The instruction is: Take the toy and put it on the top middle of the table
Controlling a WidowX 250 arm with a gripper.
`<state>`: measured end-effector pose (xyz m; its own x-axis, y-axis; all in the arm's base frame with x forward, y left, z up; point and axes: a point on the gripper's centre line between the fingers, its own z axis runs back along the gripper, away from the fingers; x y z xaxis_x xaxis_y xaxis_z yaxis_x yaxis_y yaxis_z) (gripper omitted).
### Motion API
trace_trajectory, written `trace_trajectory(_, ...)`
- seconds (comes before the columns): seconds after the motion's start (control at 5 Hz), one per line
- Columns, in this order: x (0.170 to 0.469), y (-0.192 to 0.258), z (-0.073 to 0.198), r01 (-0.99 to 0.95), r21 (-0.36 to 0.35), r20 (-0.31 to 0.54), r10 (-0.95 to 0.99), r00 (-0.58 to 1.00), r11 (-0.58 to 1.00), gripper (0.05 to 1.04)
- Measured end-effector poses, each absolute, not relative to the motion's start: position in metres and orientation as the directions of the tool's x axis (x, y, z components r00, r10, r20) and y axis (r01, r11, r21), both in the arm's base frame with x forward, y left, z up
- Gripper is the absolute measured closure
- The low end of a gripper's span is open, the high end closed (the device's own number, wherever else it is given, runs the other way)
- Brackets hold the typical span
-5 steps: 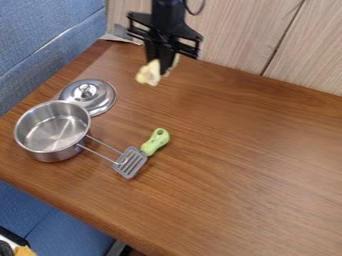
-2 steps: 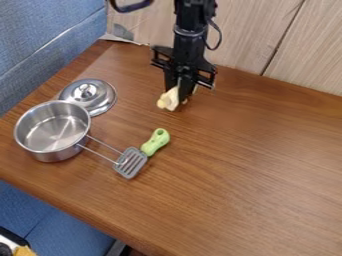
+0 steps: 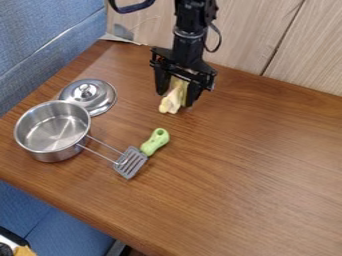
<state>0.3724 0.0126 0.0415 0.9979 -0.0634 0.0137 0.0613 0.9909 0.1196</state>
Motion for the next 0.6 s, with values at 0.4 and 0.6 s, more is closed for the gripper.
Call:
trace_trajectory(0.4, 0.366, 0.027, 0.088, -0.008, 0.107, 0.085, -0.001, 0.996, 0.994, 0.079)
trace_trajectory(0.6, 0.355, 0.04, 0.117, -0.038, 0.073, 0.171, 0.025, 0.985, 0.997, 0.084)
